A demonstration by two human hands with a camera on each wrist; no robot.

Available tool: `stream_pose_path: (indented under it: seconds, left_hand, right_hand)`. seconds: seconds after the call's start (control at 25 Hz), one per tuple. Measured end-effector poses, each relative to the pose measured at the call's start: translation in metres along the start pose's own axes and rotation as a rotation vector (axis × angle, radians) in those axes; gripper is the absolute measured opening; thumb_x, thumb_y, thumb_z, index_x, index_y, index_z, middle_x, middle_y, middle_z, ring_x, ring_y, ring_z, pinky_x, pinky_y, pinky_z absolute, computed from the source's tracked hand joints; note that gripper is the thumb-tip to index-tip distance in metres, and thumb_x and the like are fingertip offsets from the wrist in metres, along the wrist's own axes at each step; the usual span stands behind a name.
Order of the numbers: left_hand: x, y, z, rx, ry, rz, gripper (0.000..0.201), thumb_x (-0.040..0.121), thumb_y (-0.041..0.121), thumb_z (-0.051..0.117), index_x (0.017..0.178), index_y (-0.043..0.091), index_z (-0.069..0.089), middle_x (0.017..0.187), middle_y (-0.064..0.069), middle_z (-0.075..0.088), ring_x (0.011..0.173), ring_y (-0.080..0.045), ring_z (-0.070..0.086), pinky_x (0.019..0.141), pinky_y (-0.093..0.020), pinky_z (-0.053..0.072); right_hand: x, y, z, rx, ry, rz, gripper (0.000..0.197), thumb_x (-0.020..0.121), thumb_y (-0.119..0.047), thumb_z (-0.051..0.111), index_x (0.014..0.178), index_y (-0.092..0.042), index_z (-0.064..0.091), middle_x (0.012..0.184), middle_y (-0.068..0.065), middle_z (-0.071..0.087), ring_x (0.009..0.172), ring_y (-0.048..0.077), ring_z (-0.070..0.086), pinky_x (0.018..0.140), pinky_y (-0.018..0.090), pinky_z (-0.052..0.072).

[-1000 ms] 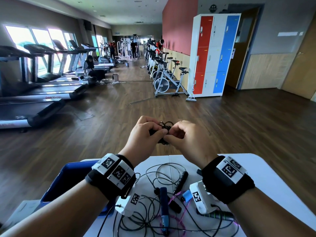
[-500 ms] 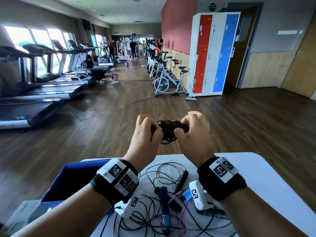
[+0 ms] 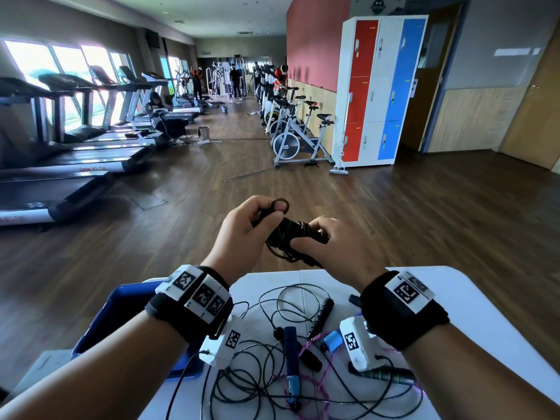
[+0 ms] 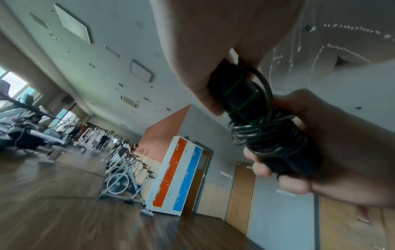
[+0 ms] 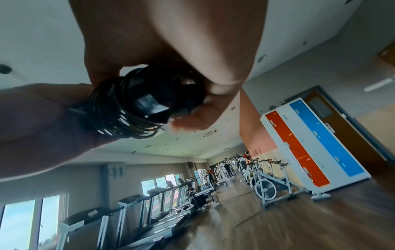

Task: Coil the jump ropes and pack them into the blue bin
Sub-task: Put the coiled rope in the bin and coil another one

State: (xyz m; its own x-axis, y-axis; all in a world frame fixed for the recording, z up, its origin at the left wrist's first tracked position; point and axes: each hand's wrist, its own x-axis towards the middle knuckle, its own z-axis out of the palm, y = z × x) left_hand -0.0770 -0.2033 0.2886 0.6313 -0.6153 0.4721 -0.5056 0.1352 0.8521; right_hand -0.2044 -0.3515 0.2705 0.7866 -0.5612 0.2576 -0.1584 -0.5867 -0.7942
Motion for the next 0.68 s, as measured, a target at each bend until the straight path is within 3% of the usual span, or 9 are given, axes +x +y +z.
stream_pose_path:
  seconds: [0.08, 0.16, 0.28, 0.4, 0.56, 0.68]
  left_hand:
    - [0.007, 0.006, -0.006, 0.024, 0.039, 0.015, 0.006, 0.091, 0.018, 0.067, 0.091, 0.019, 0.072, 0.085, -0.006, 0.074, 0.082, -0.023, 0.07, 0.082, -0.049, 0.058]
    - [0.013, 0.014, -0.011, 0.002, 0.048, -0.003, 0.01, 0.093, 0.008, 0.063, 0.092, 0.011, 0.072, 0.081, -0.004, 0.074, 0.077, -0.026, 0.069, 0.079, -0.045, 0.058]
    - [0.02, 0.02, -0.009, -0.033, 0.038, -0.103, 0.012, 0.095, 0.002, 0.059, 0.094, 0.006, 0.071, 0.073, -0.006, 0.068, 0.063, -0.024, 0.06, 0.056, -0.034, 0.056]
    - [0.022, 0.016, -0.005, -0.009, 0.06, -0.185, 0.013, 0.092, 0.003, 0.06, 0.094, 0.009, 0.071, 0.072, -0.008, 0.069, 0.056, -0.018, 0.056, 0.045, -0.024, 0.046]
    - [0.019, 0.008, -0.009, 0.073, -0.005, -0.212, 0.013, 0.088, 0.005, 0.065, 0.088, 0.014, 0.074, 0.073, -0.006, 0.073, 0.048, -0.012, 0.05, 0.046, -0.018, 0.04]
    - [0.019, 0.002, -0.011, -0.009, -0.027, -0.255, 0.01, 0.09, 0.009, 0.067, 0.086, 0.015, 0.075, 0.077, -0.009, 0.073, 0.055, -0.017, 0.054, 0.051, -0.025, 0.041]
  right_hand:
    - [-0.002, 0.003, 0.001, -0.05, -0.017, 0.014, 0.038, 0.067, -0.061, 0.069, 0.084, -0.028, 0.064, 0.072, -0.007, 0.073, 0.065, 0.007, 0.069, 0.067, 0.036, 0.058]
    - [-0.003, 0.005, 0.0, -0.121, -0.028, 0.015, 0.04, 0.064, -0.065, 0.064, 0.083, -0.029, 0.063, 0.067, -0.008, 0.072, 0.062, 0.007, 0.068, 0.066, 0.038, 0.058]
    - [-0.005, 0.0, 0.0, -0.275, -0.057, -0.064, 0.047, 0.063, -0.072, 0.057, 0.086, -0.031, 0.061, 0.065, -0.009, 0.069, 0.064, 0.005, 0.065, 0.06, 0.031, 0.053]
    - [-0.009, -0.007, -0.001, -0.385, -0.061, -0.16, 0.051, 0.063, -0.074, 0.055, 0.094, -0.033, 0.061, 0.069, -0.011, 0.065, 0.065, 0.002, 0.061, 0.057, 0.026, 0.049]
    - [-0.018, -0.002, -0.008, -0.308, -0.07, -0.219, 0.055, 0.06, -0.071, 0.058, 0.1, -0.034, 0.066, 0.08, -0.015, 0.067, 0.074, 0.0, 0.062, 0.065, 0.023, 0.053]
    - [-0.022, 0.004, -0.01, -0.029, -0.069, -0.182, 0.048, 0.059, -0.059, 0.066, 0.097, -0.03, 0.071, 0.078, -0.013, 0.071, 0.071, 0.002, 0.067, 0.062, 0.021, 0.053]
